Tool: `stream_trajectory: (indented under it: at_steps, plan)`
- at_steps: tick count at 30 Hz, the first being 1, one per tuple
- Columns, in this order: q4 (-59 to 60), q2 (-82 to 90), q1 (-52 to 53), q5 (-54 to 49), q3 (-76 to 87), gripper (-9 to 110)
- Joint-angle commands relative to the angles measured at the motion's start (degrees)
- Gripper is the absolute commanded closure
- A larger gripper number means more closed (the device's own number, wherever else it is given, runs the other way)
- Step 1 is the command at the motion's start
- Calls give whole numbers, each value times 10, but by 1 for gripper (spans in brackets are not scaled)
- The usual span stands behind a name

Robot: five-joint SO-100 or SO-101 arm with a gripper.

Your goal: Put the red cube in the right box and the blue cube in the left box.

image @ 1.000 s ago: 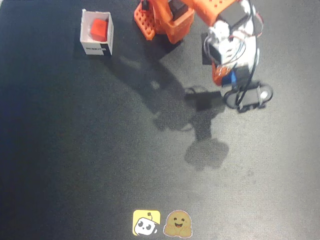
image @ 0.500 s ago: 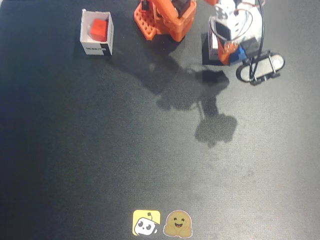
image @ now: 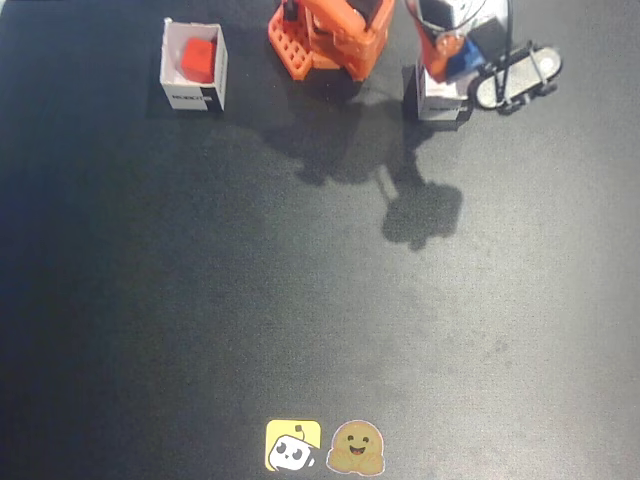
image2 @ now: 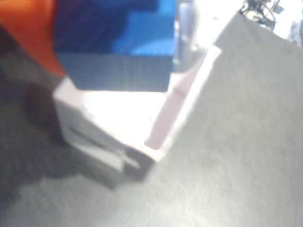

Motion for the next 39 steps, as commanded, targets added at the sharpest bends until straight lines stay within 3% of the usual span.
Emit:
stream_trajectory:
  at_steps: [1, 23, 30, 39]
  plan:
    - [11, 12, -4, -9, -4, 91]
    - [-40, 12, -7, 9, 25, 91]
    - [-57, 17, -10, 11, 29, 83]
    - [-66, 54, -15, 20, 58, 84]
